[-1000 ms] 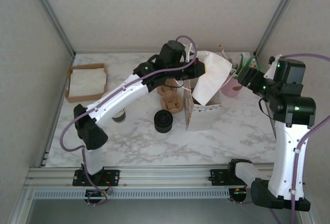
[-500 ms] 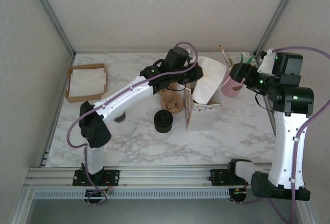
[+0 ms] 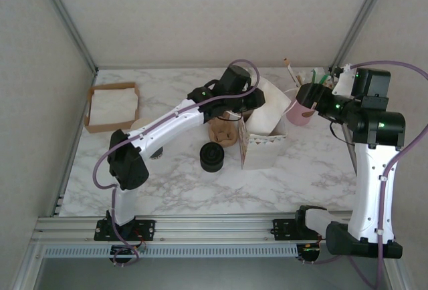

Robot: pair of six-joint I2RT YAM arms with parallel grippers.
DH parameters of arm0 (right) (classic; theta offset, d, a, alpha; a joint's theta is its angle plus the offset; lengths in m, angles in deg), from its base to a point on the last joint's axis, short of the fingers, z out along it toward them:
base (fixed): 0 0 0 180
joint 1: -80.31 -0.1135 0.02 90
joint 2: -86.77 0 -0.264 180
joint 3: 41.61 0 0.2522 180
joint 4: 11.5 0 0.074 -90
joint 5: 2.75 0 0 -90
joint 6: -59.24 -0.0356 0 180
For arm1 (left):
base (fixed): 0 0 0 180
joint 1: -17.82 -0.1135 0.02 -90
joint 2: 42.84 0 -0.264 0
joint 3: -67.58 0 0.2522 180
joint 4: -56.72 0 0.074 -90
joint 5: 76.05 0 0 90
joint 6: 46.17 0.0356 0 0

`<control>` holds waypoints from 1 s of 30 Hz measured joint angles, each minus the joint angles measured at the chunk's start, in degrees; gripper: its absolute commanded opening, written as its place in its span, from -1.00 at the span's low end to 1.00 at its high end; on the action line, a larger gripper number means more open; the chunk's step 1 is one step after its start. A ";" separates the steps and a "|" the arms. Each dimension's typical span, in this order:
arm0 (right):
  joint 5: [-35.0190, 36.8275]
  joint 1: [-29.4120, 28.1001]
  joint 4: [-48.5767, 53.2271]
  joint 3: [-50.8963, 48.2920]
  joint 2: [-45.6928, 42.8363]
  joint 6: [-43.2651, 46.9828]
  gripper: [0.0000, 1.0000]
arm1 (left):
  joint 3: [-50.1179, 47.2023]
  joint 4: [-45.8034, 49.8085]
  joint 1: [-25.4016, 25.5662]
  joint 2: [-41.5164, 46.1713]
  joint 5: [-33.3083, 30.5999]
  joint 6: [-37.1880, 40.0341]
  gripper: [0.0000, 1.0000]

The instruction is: Pack the takeout coffee

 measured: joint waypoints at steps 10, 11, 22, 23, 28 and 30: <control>-0.74 0.00 -0.02 -0.35 0.07 0.39 0.47 | 5.53 1.75 0.76 0.00 -0.20 1.05 -0.03; -0.76 0.00 0.02 -0.39 0.13 0.42 0.47 | 5.88 2.10 0.85 0.00 -0.28 1.18 -0.02; -1.40 -3.96 0.02 -0.33 3.65 0.79 0.30 | 9.84 6.43 0.92 0.15 -4.63 6.01 0.02; -1.14 -4.79 0.04 -0.26 4.20 0.83 0.29 | 9.84 6.69 0.85 0.17 -4.79 6.45 0.01; 2.47 -10.21 1.18 1.42 7.43 1.29 0.27 | 9.40 7.93 0.46 1.73 -6.12 8.63 0.02; 4.20 -12.31 1.90 3.23 8.74 1.75 0.22 | 8.22 7.93 0.22 3.43 -6.99 9.09 0.02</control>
